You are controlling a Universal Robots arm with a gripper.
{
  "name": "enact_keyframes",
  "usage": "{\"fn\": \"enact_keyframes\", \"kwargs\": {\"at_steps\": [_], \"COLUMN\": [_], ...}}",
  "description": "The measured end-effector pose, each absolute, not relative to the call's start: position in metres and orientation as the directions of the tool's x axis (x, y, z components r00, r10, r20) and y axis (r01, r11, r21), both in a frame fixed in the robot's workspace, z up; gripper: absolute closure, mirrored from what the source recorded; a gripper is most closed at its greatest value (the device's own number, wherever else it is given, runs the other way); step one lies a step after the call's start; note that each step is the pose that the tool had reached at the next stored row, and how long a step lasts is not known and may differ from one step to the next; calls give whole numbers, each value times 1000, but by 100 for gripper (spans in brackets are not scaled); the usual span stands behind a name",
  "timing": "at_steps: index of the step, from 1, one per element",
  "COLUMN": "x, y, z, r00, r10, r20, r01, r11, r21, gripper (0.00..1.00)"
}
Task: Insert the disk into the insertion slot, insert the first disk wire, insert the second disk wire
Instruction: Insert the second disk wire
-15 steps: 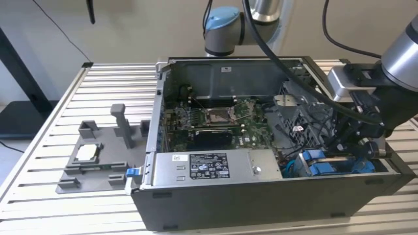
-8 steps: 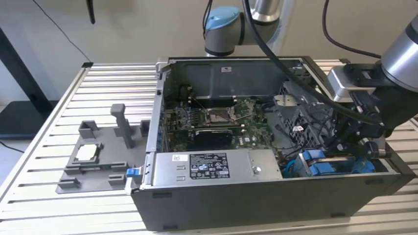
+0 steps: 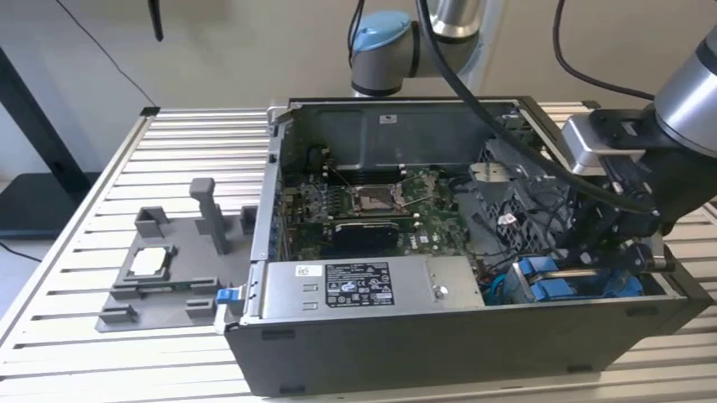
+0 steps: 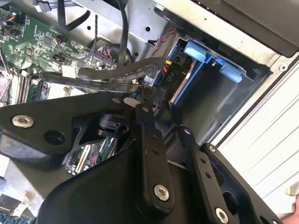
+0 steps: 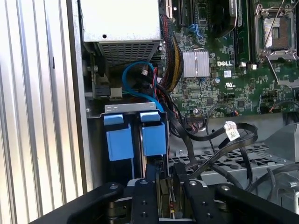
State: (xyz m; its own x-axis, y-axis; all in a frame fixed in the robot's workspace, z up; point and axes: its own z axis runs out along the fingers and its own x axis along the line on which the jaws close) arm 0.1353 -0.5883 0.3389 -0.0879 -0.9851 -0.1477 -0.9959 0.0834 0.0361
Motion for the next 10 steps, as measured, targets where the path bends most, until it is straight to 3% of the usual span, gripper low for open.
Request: {"fn": "enact_keyframes", "kwargs": {"at_steps": [10], "x": [135], "y": [-588], "z": [363], "r00": [-88], "r10": [-985], "r20": [-148], "r01": [-996], "r11": [83], "r21": [36], "gripper": [70]}}
